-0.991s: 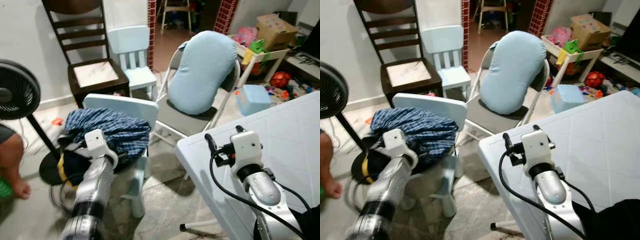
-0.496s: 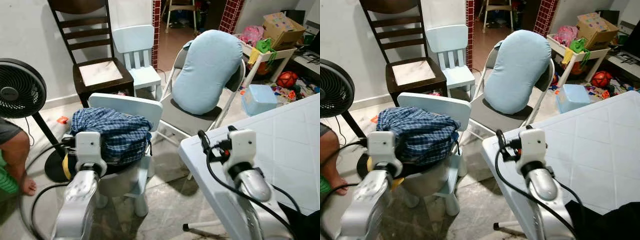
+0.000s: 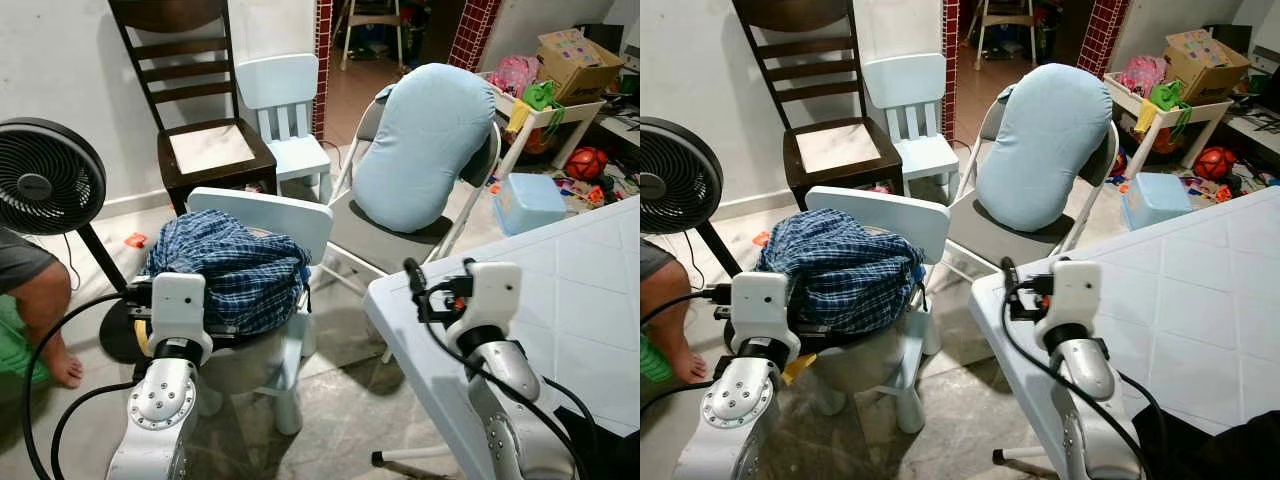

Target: Hang hanger

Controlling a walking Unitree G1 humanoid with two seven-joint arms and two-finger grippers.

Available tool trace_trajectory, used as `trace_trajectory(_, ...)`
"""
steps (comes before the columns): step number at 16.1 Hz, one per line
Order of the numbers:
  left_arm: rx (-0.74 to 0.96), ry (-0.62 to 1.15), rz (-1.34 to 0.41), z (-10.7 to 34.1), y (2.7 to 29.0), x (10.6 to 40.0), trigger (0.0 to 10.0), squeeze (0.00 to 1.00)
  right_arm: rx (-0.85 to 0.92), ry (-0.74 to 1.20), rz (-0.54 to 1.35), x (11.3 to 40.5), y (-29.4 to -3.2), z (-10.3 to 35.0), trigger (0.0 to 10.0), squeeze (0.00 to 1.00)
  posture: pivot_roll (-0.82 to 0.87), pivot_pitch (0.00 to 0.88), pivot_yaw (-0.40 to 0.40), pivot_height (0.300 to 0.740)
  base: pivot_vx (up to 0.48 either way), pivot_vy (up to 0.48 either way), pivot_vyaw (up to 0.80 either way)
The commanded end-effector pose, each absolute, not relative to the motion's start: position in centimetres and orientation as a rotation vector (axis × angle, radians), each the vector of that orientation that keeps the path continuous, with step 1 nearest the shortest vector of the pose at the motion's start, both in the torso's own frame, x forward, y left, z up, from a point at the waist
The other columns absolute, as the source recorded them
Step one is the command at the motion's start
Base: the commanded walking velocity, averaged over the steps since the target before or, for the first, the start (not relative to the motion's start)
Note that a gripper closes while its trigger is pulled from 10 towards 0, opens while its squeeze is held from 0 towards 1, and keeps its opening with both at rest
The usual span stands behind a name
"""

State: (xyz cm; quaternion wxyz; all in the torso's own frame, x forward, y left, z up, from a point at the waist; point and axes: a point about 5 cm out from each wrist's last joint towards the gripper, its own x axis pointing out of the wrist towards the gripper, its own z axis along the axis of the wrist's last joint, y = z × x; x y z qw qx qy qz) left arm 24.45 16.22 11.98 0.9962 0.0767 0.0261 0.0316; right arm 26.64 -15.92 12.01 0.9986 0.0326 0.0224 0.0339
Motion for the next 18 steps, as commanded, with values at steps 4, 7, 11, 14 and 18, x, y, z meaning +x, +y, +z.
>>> trace_trajectory(4,0.169,0.002,0.066,13.15,16.09,25.20,10.0,0.00,0.084,0.037,0.045,26.78,-16.22,11.99,10.0,0.00,0.04,0.000,-0.006,0.740,0.000,0.000,0.00)
trace_trajectory(7,0.171,0.002,0.061,13.13,15.88,25.22,10.0,0.00,0.080,0.034,0.043,26.92,-16.28,12.04,10.0,0.00,0.04,0.000,-0.011,0.740,0.000,0.000,0.00)
trace_trajectory(11,0.164,0.006,0.059,13.06,15.75,25.28,10.0,0.00,0.069,0.035,0.043,27.05,-16.25,11.92,10.0,0.00,0.04,0.001,-0.015,0.740,0.000,0.000,0.00)
trace_trajectory(14,0.129,0.004,0.036,13.05,15.66,25.39,10.0,0.00,0.060,0.036,0.043,27.07,-16.31,11.90,10.0,0.00,0.03,0.004,-0.015,0.740,0.000,0.000,0.00)
trace_trajectory(18,0.122,0.011,0.021,12.95,15.73,25.44,10.0,0.00,0.046,0.035,0.046,27.11,-16.38,11.91,10.0,0.00,0.03,0.005,-0.017,0.740,0.000,0.000,0.00)
